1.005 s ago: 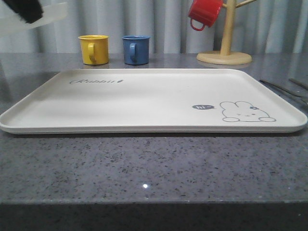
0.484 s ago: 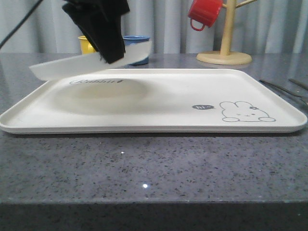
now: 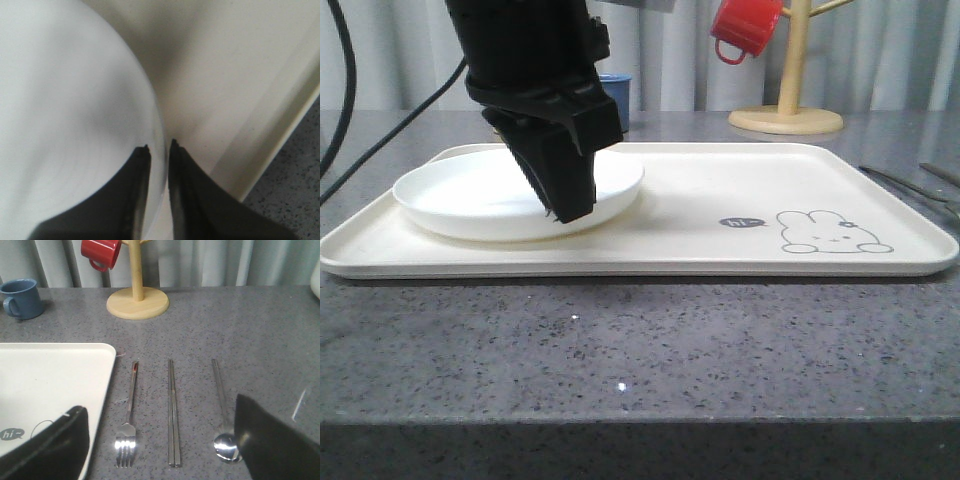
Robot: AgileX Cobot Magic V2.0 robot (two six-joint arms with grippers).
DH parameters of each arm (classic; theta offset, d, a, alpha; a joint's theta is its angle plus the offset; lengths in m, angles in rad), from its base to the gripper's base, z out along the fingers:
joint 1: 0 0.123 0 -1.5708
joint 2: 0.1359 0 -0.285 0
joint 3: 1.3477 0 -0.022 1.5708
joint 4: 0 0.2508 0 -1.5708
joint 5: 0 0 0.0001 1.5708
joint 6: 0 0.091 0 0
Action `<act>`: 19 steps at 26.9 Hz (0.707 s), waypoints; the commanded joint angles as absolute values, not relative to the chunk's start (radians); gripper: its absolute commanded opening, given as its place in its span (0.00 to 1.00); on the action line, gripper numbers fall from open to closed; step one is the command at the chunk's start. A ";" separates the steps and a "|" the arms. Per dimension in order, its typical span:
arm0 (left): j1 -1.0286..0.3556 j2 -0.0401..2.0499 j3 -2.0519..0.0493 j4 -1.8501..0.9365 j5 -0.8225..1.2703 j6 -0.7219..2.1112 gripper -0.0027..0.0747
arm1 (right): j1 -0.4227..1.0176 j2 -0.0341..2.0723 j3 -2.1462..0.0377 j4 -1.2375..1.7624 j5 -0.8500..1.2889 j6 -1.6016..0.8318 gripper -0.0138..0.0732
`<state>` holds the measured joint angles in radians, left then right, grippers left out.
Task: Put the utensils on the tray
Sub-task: 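Lower the white plate onto the tray end nearest the left gripper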
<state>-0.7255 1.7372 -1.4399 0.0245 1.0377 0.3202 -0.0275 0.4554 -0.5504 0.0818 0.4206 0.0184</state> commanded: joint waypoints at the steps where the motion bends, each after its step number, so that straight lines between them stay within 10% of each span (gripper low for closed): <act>1: -0.719 1.677 -1.481 0.014 1.010 0.298 0.46 | -0.034 0.467 -0.583 0.075 0.348 0.012 0.87; 7: -0.709 1.575 -1.520 0.000 0.951 0.298 0.44 | -0.034 0.467 -0.583 0.075 0.348 0.012 0.87; 16: -0.465 1.454 -1.522 0.000 0.955 0.275 0.01 | -0.034 0.467 -0.583 0.075 0.348 0.012 0.87; 19: -0.370 1.416 -1.516 0.000 0.978 0.250 0.01 | -0.034 0.467 -0.583 0.075 0.348 0.012 0.87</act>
